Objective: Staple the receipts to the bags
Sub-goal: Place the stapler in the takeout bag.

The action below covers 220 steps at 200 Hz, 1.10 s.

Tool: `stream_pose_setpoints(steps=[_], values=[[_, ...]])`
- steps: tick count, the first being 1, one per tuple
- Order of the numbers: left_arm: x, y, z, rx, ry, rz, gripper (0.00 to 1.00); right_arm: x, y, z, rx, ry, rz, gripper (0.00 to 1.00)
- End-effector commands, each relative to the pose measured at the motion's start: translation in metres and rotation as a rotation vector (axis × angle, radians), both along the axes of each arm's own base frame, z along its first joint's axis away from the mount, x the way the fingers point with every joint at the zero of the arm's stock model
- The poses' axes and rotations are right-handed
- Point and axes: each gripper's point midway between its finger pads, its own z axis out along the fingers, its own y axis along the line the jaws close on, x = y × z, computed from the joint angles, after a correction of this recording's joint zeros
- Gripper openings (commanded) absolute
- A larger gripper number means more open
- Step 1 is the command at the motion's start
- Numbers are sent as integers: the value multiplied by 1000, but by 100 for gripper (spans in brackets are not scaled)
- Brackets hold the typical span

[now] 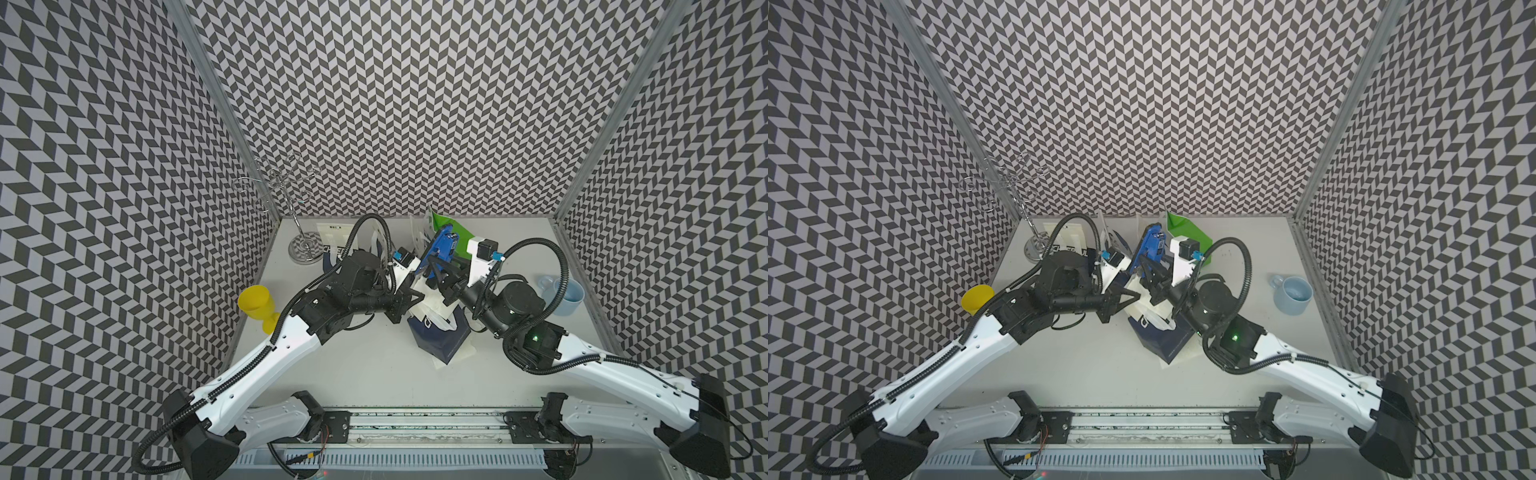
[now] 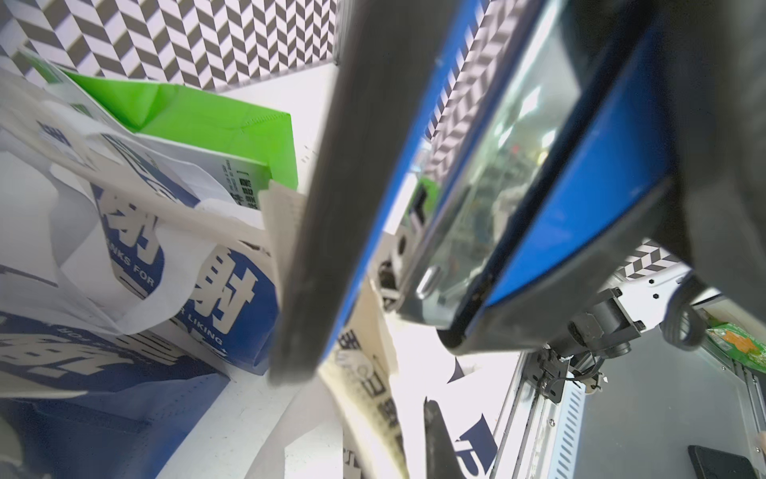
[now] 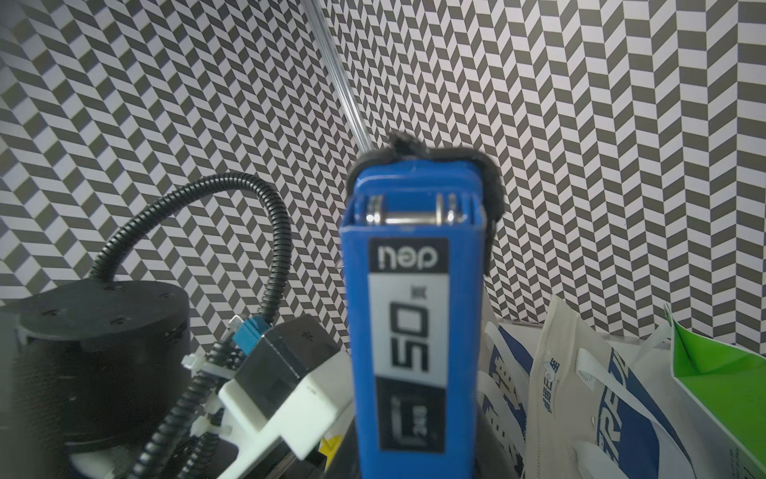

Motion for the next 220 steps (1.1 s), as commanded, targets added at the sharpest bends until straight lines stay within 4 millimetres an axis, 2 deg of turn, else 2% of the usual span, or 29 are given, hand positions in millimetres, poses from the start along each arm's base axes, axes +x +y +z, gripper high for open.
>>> stream_pose_setpoints(steps=[1,48,78,119,141,194,220], values=[[-6,-7,51,-145,-162,-55,0,-4,-2,4,37,-8,5,0],[-18,-15,48,-163,-128,-131,0,-5,-3,23,72,-51,3,0],[-12,-16,40,-147,-118,-110,0,-9,-7,36,90,-78,8,0],[-1,-17,20,-88,-98,-69,0,-15,-12,47,98,-103,19,0],[1,-17,17,-73,-105,-65,0,-15,-10,45,76,-108,20,0],[4,-11,40,-104,-184,-28,0,-9,-9,19,20,-46,-1,0],[14,-5,35,-66,-199,33,0,-10,-13,16,3,-44,-10,0]])
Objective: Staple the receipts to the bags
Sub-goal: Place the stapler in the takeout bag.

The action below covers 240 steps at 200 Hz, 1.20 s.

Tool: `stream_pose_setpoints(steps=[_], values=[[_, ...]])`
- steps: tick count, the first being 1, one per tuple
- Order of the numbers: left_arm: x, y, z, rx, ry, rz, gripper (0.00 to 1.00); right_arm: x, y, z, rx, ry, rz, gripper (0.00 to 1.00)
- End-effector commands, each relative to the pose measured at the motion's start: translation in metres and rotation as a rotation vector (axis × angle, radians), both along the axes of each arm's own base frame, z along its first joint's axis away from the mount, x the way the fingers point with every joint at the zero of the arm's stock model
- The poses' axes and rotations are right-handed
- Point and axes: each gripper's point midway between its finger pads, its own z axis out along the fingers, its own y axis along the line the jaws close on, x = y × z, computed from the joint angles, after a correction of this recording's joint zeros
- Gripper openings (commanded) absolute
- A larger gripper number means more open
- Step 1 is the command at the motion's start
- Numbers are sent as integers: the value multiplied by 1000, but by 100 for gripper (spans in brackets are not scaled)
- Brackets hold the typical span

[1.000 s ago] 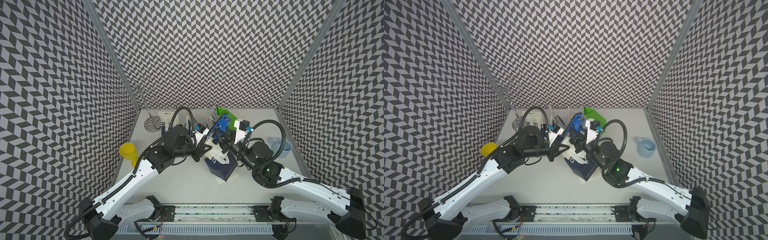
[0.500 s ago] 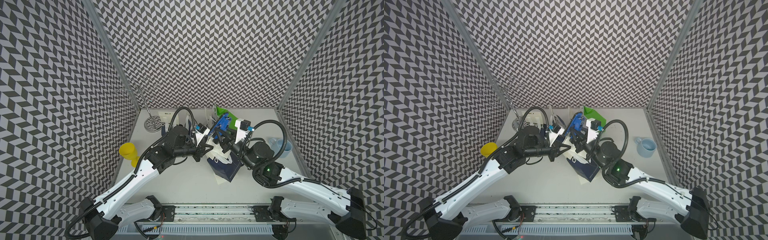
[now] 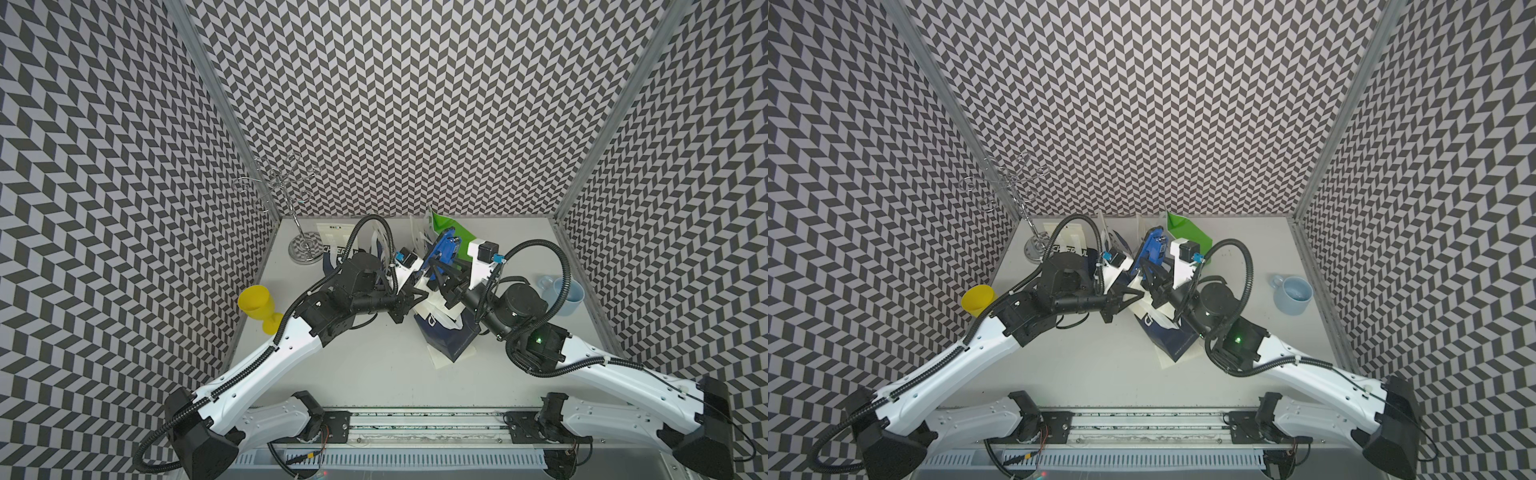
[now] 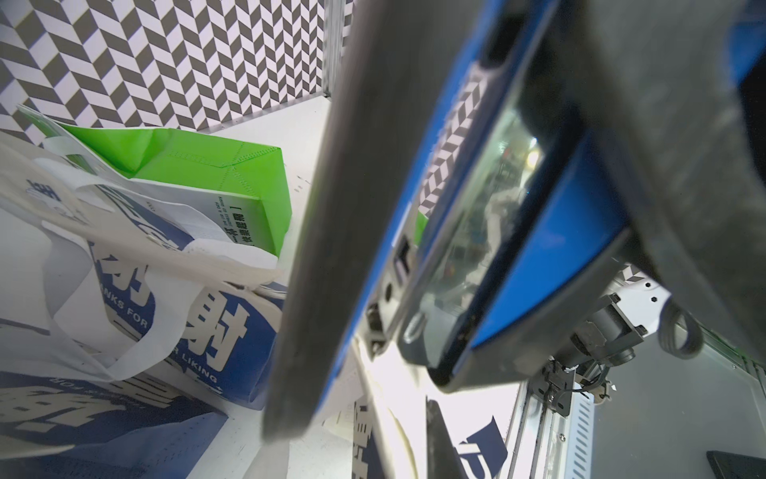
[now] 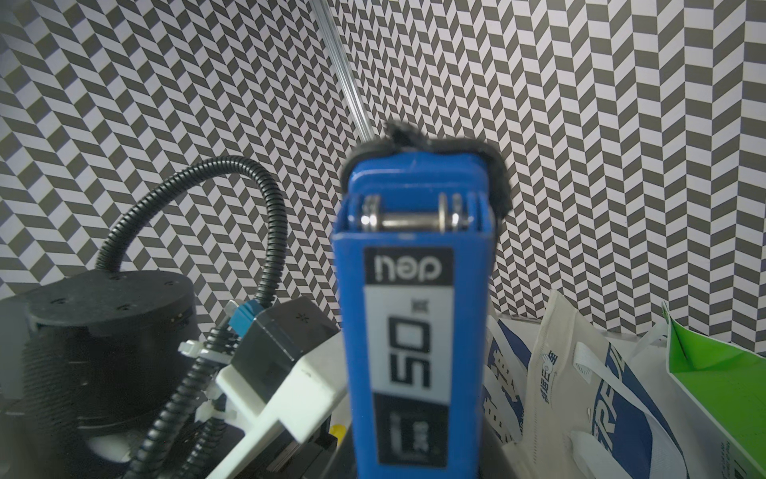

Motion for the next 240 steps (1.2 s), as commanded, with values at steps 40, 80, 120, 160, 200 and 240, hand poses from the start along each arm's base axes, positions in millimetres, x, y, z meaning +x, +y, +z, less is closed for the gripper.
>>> stream_pose_setpoints(steps=[40,80,120,160,200,240], values=[[25,13,24,-1,-150,148,0,-7,-14,16,1,-43,-21,0],[26,13,30,12,-196,145,0,-4,-8,-5,-48,2,-12,0],[28,13,23,59,-222,147,0,1,-2,-9,-71,14,-18,0],[22,11,24,76,-271,101,0,9,7,-21,-145,35,-46,0],[12,12,36,40,-353,57,0,8,16,-38,-257,37,-56,0],[11,20,41,1,-418,93,0,-3,23,-50,-340,21,-18,10]])
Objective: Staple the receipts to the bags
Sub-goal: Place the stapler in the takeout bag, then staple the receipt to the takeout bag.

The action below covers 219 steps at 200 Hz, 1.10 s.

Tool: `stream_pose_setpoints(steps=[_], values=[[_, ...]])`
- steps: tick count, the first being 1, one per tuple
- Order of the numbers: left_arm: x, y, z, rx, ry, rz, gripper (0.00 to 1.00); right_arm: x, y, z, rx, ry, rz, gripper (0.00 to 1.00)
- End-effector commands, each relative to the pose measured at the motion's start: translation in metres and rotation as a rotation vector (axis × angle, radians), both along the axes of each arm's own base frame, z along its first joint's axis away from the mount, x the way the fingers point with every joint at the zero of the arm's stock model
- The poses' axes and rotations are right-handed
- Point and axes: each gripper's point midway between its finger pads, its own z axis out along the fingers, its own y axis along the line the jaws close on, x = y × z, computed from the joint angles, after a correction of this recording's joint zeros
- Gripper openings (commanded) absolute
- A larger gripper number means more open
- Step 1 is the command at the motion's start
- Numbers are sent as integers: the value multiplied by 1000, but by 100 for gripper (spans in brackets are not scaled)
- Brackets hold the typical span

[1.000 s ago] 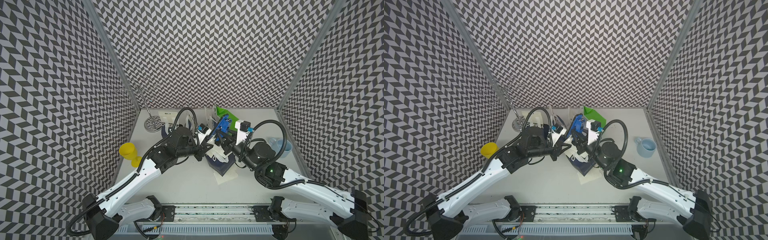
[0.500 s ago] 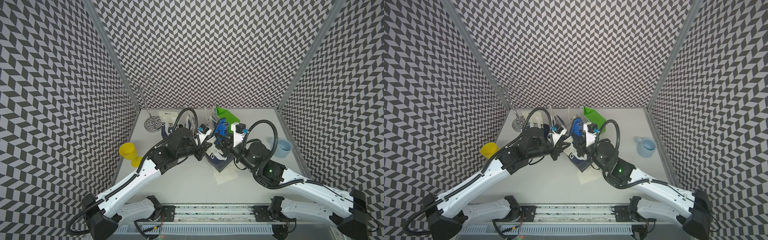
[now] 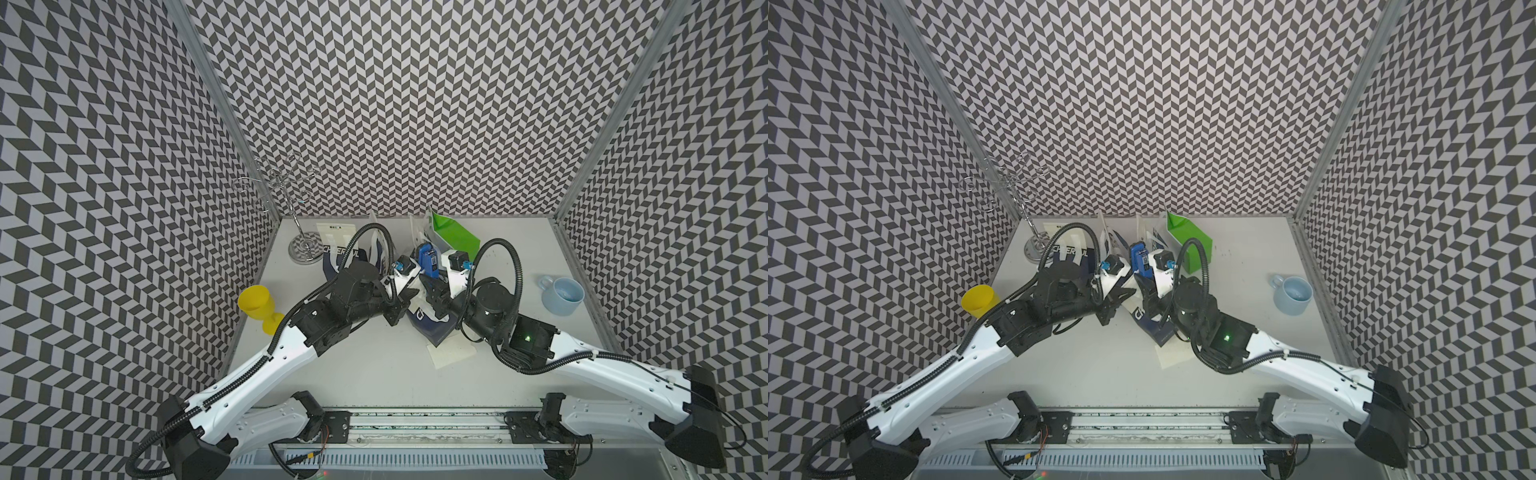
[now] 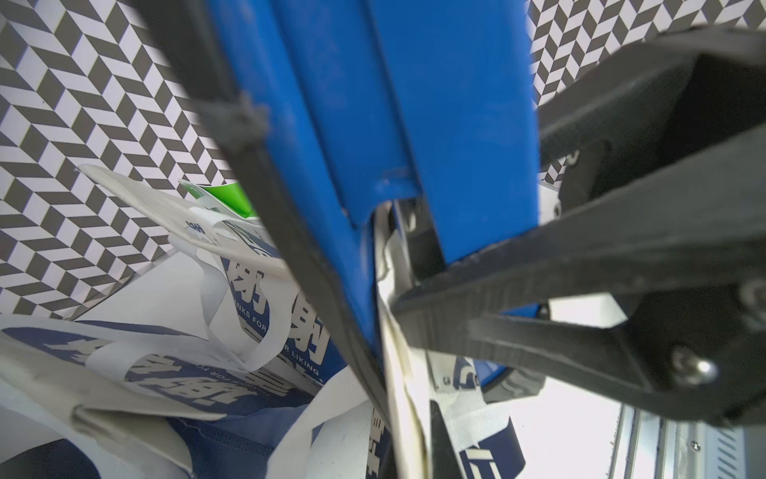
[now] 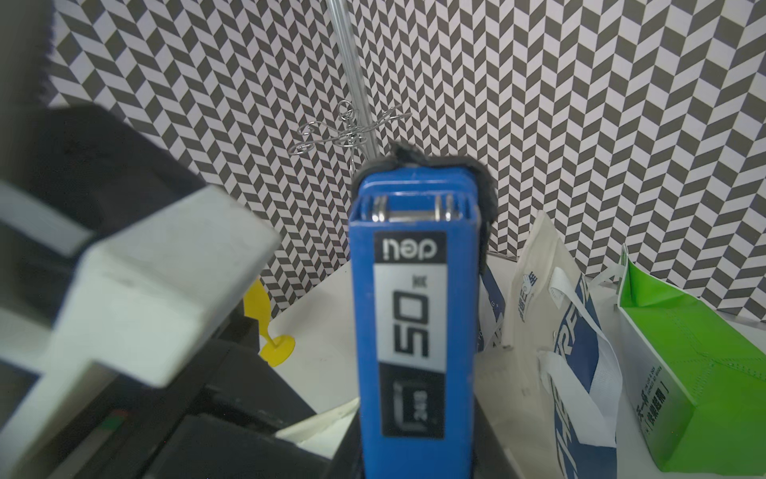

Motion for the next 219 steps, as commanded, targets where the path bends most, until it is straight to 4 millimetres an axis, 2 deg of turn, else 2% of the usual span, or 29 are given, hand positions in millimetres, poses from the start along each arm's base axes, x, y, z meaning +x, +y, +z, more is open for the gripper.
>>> stream_pose_setpoints(steps=[1,33,89,131,151,171,195,219], values=[[2,-1,51,-126,-177,-4,0,-6,3,10,-34,-41,21,10],[-5,-1,60,-164,-209,-30,0,-20,5,8,-56,-58,108,32],[-20,10,64,-211,-354,-59,0,-35,4,8,-104,-74,181,52],[-24,13,56,-139,-370,-90,0,-41,-17,40,-157,-176,163,62],[-29,13,49,-93,-345,-132,0,-56,-24,55,-193,-235,224,67],[-35,12,45,-66,-324,-175,0,-76,-27,62,-233,-305,324,72],[-45,11,42,-43,-311,-236,0,-88,-32,57,-297,-388,376,77],[-58,11,43,-19,-301,-304,0,-84,-34,40,-396,-433,374,80]])
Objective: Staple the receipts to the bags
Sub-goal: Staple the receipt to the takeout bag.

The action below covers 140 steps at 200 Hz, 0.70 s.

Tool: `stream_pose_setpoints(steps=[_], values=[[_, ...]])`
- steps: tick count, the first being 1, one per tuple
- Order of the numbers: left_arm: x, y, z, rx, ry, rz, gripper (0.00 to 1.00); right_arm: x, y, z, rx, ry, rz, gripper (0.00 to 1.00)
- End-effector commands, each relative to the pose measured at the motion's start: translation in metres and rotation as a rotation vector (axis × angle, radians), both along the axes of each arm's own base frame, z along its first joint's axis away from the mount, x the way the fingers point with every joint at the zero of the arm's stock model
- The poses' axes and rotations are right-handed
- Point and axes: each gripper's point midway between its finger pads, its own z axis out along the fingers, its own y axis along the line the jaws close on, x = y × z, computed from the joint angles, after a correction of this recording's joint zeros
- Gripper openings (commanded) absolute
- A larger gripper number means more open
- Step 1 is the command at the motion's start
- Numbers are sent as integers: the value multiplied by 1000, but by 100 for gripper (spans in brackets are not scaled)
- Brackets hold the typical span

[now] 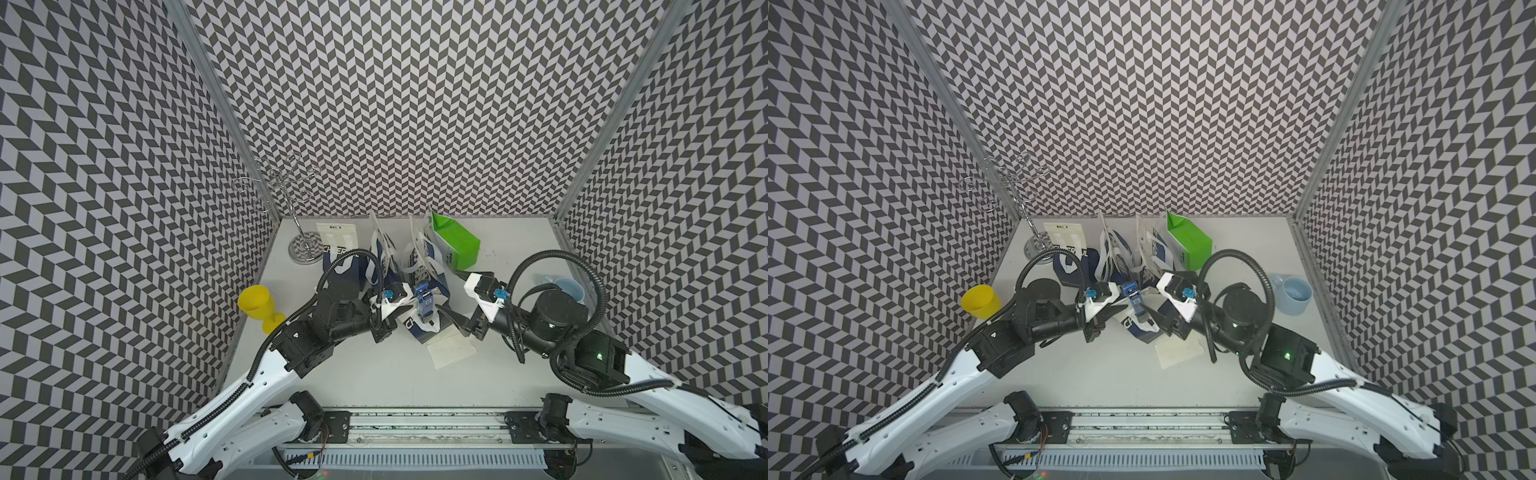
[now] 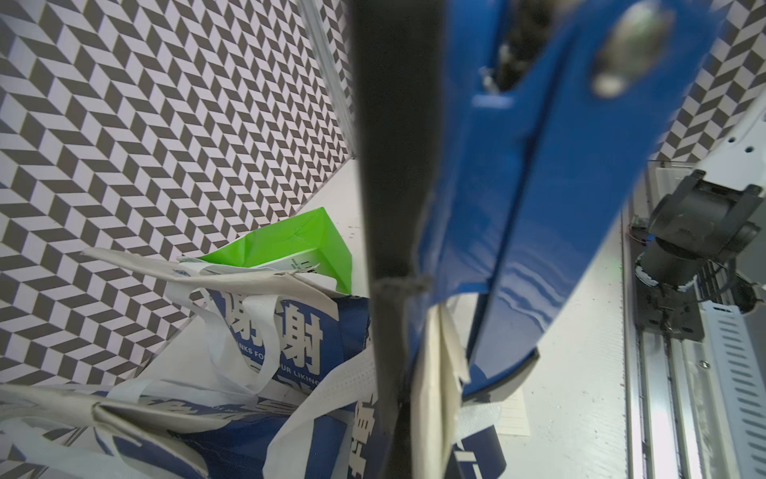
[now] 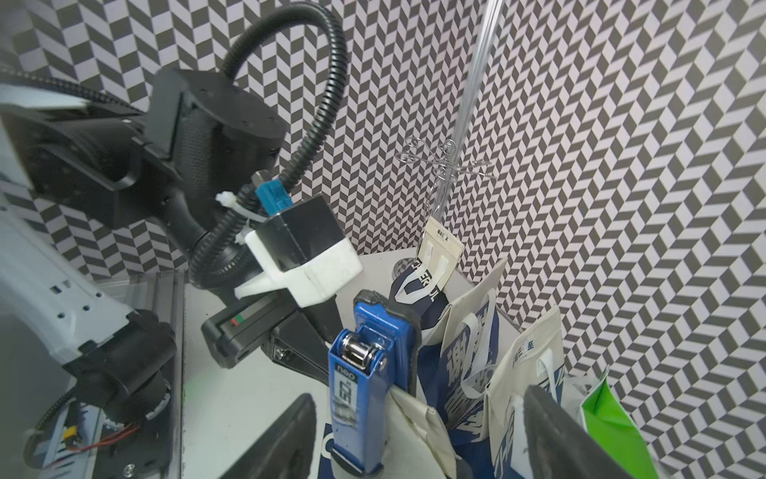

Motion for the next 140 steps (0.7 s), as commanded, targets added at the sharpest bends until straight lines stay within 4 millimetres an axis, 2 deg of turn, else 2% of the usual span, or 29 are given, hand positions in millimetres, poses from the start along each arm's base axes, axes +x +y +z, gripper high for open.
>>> stream_pose_setpoints(steps=[1,36,95,127,140], values=[[-18,-4,42,-53,-92,-116,0,-4,4,-24,-141,-92,43,81],[-37,-5,42,-15,-72,-215,0,-3,15,-53,-241,-83,84,88],[-51,-4,28,35,-63,-297,0,-40,46,-71,-243,-10,360,86],[-55,-6,27,34,-60,-320,0,-53,58,-79,-256,31,465,76],[-55,-7,28,33,-63,-323,0,-58,62,-80,-244,61,498,66]])
